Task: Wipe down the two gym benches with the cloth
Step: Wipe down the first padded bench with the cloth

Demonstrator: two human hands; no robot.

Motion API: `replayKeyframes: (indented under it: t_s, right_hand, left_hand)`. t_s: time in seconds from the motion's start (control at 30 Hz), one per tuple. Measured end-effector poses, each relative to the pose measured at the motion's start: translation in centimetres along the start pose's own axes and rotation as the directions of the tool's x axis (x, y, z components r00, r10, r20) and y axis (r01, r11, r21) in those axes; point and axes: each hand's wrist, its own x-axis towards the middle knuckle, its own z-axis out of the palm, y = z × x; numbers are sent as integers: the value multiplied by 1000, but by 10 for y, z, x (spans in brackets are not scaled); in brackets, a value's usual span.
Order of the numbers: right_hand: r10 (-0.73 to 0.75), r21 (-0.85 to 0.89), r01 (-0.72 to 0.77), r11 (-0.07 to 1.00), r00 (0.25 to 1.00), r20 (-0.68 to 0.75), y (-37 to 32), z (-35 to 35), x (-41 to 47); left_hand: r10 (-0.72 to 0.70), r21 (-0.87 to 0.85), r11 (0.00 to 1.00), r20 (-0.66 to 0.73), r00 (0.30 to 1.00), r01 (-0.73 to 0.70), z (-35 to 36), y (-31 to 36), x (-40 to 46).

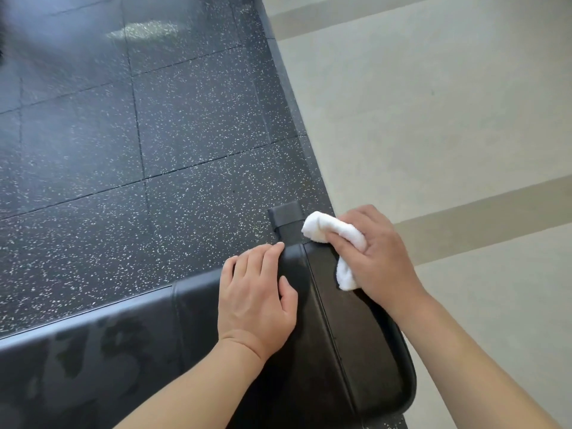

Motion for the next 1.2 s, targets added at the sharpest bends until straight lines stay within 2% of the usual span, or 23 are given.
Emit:
replayKeyframes:
  t_s: [0.07, 0.17, 0.27, 0.33, 0.4, 0.6, 0.87, 1.03, 1.2]
  right_hand:
    - [9, 47, -5, 999, 996, -87, 8, 2, -17]
    - [69, 173, -46, 984, 989, -130, 11, 1, -16]
    - [208, 294, -199, 935, 978, -1, 14, -2, 12]
    - [219, 295, -244, 924, 969, 115, 20, -4, 28]
    - [214, 296, -249, 922, 966, 145, 25, -5, 33]
    - [308, 408, -264, 874, 950, -45, 40, -12, -19]
    - [427, 420, -342, 841, 896, -125, 45, -16, -130]
    - [411, 352, -338, 873, 898, -155, 30, -11, -95]
    - [423, 489, -320, 812, 899, -115, 33, -16, -87]
  left_hand:
    - [0, 6, 1000, -6, 1000, 0, 1, 0, 0]
    - [7, 7, 1000, -23, 1000, -7, 0, 1, 0]
    - [9, 25, 1000, -29, 1000, -8, 2, -1, 1]
    - [7, 35, 999, -36, 999, -6, 3, -1, -1]
    - [14, 41, 999, -46, 999, -12, 3, 1, 0]
    - [10, 59, 998, -38, 999, -7, 5, 2, 1]
    - [-4, 79, 997, -42, 999, 7, 7, 0, 1]
    - [-41, 55, 998, -20, 999, 42, 5, 6, -1]
    - [-44, 21, 999, -24, 999, 44, 4, 14, -5]
